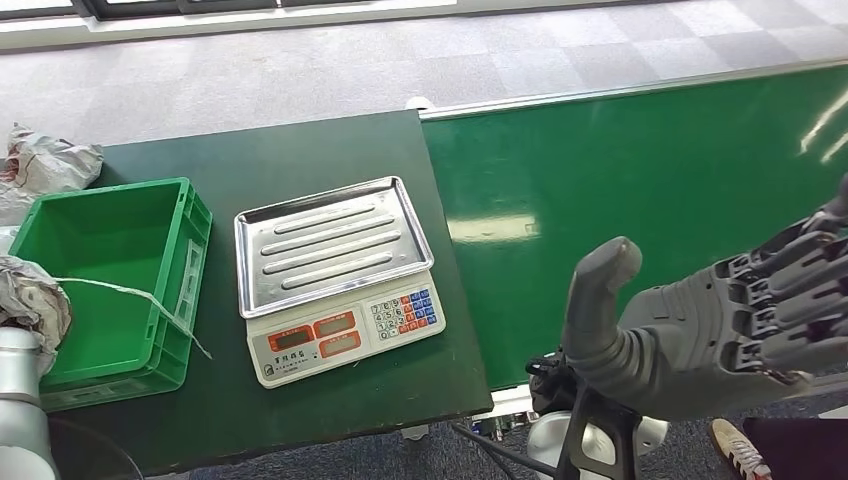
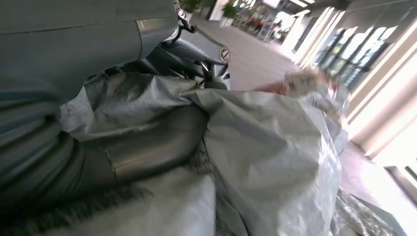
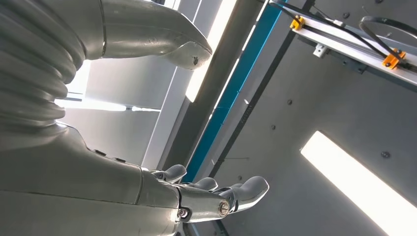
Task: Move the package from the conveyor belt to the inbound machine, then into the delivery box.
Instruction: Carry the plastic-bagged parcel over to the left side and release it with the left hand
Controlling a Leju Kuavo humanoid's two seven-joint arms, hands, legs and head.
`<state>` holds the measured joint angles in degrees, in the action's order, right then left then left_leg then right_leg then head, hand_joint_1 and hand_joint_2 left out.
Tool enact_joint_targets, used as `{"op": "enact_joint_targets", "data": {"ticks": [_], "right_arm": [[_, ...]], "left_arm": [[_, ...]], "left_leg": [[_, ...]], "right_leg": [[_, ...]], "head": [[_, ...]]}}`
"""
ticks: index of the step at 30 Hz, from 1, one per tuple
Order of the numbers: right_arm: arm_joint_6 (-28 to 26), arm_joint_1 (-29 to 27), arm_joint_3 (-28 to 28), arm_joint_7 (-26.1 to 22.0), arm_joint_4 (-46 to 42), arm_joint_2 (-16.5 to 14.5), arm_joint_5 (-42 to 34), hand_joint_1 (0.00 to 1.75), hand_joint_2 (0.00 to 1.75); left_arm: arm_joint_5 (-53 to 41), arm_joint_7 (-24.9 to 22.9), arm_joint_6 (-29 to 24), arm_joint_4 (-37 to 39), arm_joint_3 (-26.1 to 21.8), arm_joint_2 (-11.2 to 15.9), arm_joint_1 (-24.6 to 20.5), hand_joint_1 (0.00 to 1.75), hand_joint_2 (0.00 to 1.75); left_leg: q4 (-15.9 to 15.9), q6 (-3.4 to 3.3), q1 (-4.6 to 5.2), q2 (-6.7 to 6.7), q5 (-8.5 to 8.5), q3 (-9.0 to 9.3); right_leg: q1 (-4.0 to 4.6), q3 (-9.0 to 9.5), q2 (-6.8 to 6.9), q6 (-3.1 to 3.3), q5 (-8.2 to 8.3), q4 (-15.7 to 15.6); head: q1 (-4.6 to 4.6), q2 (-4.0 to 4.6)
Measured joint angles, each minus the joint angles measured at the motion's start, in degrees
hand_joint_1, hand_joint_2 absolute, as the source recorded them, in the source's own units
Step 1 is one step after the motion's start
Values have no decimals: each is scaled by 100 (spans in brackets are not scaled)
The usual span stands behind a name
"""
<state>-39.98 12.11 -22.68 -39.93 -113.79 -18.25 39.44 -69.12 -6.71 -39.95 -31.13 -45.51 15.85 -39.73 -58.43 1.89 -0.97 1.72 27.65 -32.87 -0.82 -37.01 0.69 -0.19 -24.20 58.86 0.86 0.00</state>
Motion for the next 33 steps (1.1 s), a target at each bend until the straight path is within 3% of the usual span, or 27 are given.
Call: {"op": "enact_joint_targets", "data": {"ticks": [3,6,8,10,13,17,22,27,31,33], "right_arm": [[0,-4,7,4,0,0,45,0,175],[0,-8,27,13,0,0,119,0,175],[0,-10,44,15,0,0,150,0,175],[0,-12,58,15,0,-1,170,0,175],[0,-13,78,14,2,-2,205,0,175],[2,-15,93,9,10,-4,230,0,175],[2,-14,105,2,23,-6,242,0,175],[2,-14,140,0,54,-8,254,0,175],[2,-14,154,-1,89,-9,258,0,175],[2,-14,170,-2,114,-9,265,0,175]], "left_arm": [[-335,1548,-1,-171,-974,-238,-267,0,0],[-91,3196,-2,-115,-2026,-428,-749,0,0],[424,4023,26,55,-2435,-492,-1078,0,0],[1243,4488,178,125,-2502,-577,-1323,0,0],[2597,4671,515,-57,-2047,-769,-1502,0,0],[3697,4700,712,-508,-1175,-992,-1525,0,0],[4511,4705,744,-1439,38,-1223,-1368,0,0],[5177,4705,814,-2637,849,-1420,-970,0,0],[5593,4705,854,-3599,1440,-1557,-624,0,175],[5830,4701,970,-4163,1712,-1629,-353,0,175]], "left_leg": [[-2,0,-1,-8,-2,0],[-4,0,-1,-11,-2,1],[-6,0,-1,-14,-2,2],[-6,-1,0,-15,-3,3],[-6,-1,0,-14,-3,3],[-6,0,-1,-14,-2,3],[-5,-1,-1,-16,-2,0],[-5,0,-1,-13,-1,-1],[-5,0,-1,-28,-1,-3],[-5,-1,0,-22,1,0]], "right_leg": [[1,4,7,0,1,0],[0,7,8,1,5,0],[0,9,10,2,6,0],[0,10,11,2,7,0],[-1,13,11,2,7,0],[-1,13,11,2,7,0],[-1,14,12,1,6,0],[-1,11,12,1,6,0],[-2,16,23,-1,2,-1],[-3,15,18,-2,2,-2]], "head": [[-2,0],[-2,0],[-1,0],[-1,0],[-2,0],[-1,0],[-1,0],[-1,0],[-1,0],[1,0]]}}
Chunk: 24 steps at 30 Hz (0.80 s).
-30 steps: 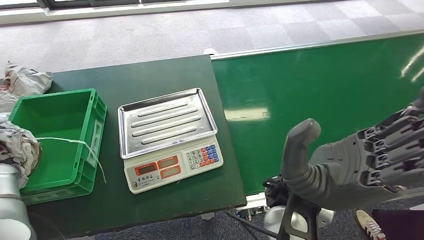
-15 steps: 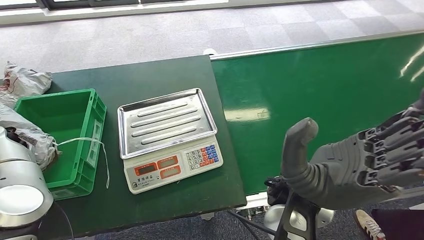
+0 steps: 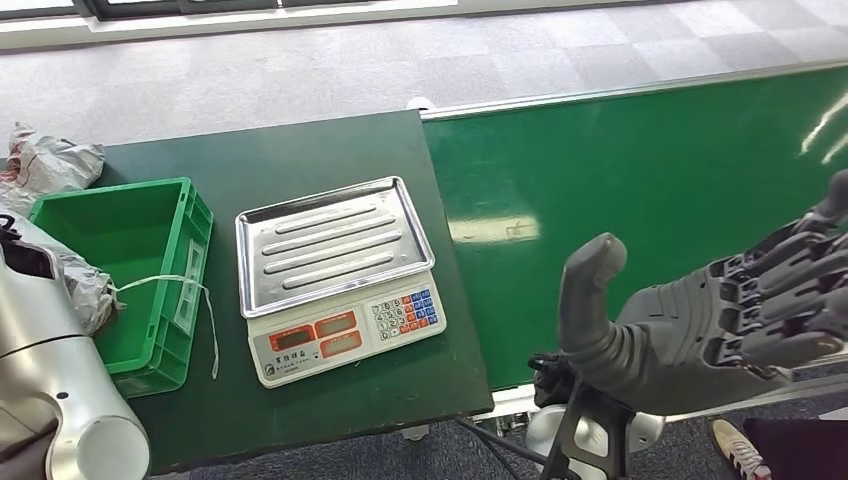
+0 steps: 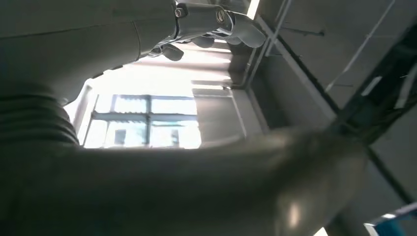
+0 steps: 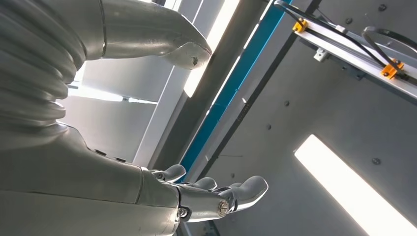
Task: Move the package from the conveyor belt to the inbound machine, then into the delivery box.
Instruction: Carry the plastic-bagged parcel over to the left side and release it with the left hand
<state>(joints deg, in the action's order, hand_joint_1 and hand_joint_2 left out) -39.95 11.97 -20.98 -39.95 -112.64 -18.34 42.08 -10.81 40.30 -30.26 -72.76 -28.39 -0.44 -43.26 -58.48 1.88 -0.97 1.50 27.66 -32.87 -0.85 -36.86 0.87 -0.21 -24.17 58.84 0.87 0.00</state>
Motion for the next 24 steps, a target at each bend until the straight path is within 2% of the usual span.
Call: {"op": "enact_joint_targets", "data": {"ticks": [4,7,11,13,18,24], "right_arm": [[0,5,30,1,121,-2,-49,0,175],[0,8,41,0,219,-2,-134,0,175],[0,-2,34,38,524,28,-698,0,175],[2,-47,-2,104,691,65,-998,0,175],[14,-226,-35,200,895,135,-1260,0,175],[33,-402,-36,393,1004,191,-1368,0,175]], "left_arm": [[301,-26,778,-1357,924,-225,716,0,175],[334,-67,1248,-1999,1411,-315,1113,0,175],[269,-38,2611,-2683,2289,-414,1906,0,175],[181,-10,3092,-2884,2845,-486,2294,0,175],[94,-8,3215,-2870,3838,-714,2828,0,175],[560,-10,3682,-2725,4311,-928,3114,0,175]], "left_leg": [[0,-4,2,-16,3,-5],[0,-6,5,-7,9,-1],[0,-10,7,-8,16,6],[0,-13,9,-12,18,4],[0,-19,12,-12,23,2],[0,-19,12,-13,25,1]], "right_leg": [[-3,5,12,-6,-5,-3],[-7,5,9,-9,-7,-4],[-9,11,5,-15,-14,-6],[-11,12,7,-17,-16,-6],[-14,11,9,-19,-17,-7],[-14,11,10,-23,-21,-7]], "head": [[-3,0],[-2,0],[-2,0],[-2,0],[-2,0],[-2,0]]}}
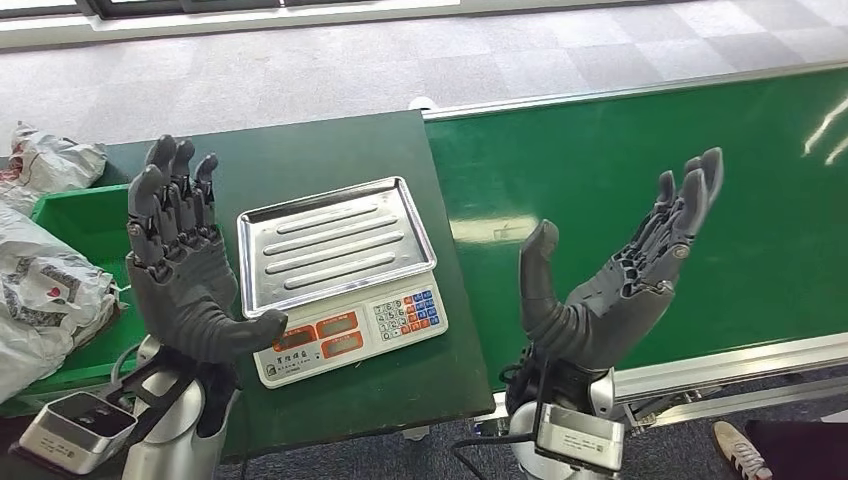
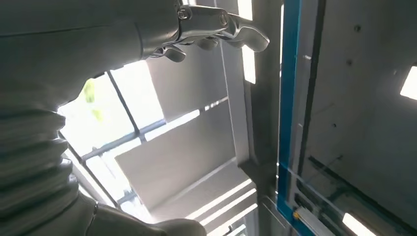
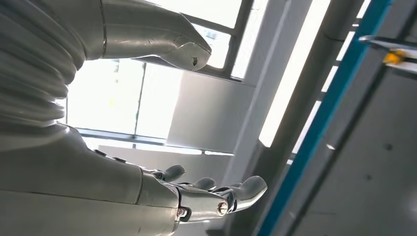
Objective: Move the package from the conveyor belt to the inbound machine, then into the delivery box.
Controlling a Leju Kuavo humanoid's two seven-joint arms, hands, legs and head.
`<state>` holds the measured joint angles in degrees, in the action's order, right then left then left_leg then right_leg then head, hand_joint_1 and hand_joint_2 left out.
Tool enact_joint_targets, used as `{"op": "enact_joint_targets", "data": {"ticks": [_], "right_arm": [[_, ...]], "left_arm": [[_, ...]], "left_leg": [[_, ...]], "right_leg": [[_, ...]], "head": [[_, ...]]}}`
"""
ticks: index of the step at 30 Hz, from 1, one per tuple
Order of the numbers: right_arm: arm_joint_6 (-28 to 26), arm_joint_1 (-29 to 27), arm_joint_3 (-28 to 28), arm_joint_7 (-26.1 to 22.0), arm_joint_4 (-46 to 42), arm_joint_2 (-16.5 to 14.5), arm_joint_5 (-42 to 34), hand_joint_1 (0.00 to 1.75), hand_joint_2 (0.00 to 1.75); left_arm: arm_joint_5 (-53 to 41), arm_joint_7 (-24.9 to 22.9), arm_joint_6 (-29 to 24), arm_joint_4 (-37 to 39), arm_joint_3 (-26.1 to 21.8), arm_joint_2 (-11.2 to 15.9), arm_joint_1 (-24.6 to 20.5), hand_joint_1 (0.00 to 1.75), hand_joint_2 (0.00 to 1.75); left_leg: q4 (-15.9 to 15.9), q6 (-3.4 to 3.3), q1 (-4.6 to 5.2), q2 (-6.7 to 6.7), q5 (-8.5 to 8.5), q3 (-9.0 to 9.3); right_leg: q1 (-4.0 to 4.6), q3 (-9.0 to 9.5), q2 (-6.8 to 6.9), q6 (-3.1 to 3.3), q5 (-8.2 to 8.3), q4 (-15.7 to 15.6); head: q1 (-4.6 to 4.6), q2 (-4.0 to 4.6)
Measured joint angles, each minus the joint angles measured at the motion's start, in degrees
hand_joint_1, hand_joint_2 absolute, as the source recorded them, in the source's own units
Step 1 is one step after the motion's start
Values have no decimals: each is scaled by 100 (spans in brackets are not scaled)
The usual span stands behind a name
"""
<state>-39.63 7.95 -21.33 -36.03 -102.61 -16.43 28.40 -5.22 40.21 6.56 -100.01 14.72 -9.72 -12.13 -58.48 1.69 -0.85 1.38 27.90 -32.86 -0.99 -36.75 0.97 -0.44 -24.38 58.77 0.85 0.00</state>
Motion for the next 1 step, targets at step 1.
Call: {"op": "enact_joint_targets", "data": {"ticks": [1], "right_arm": [[6,-17,0,41,13,4,-1,0,175]], "left_arm": [[50,0,52,19,21,-27,26,0,175]], "left_leg": [[0,0,0,0,0,0]], "right_leg": [[0,0,0,0,0,0]], "head": [[0,0]]}}
